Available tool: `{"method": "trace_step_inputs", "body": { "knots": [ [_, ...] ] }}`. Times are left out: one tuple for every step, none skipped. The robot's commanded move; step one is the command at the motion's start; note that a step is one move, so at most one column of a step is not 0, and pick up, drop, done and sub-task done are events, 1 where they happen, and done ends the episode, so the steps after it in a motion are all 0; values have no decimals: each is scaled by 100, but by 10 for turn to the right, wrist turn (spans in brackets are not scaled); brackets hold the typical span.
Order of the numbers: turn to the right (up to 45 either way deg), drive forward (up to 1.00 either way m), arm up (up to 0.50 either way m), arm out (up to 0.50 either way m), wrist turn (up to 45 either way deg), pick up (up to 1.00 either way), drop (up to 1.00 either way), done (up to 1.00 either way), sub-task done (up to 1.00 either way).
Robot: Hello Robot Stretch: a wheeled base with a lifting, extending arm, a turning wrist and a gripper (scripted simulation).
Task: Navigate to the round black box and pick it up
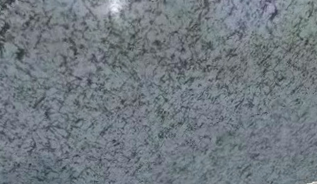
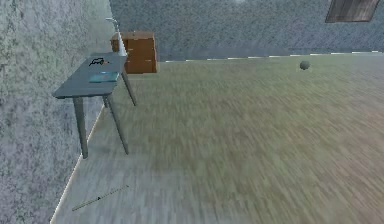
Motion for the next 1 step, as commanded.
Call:
{"method": "trace_step_inputs", "body": {
  "knots": [
    [-450, 0, 0, 0, 0, 0, 0, 0, 0]
  ]
}}
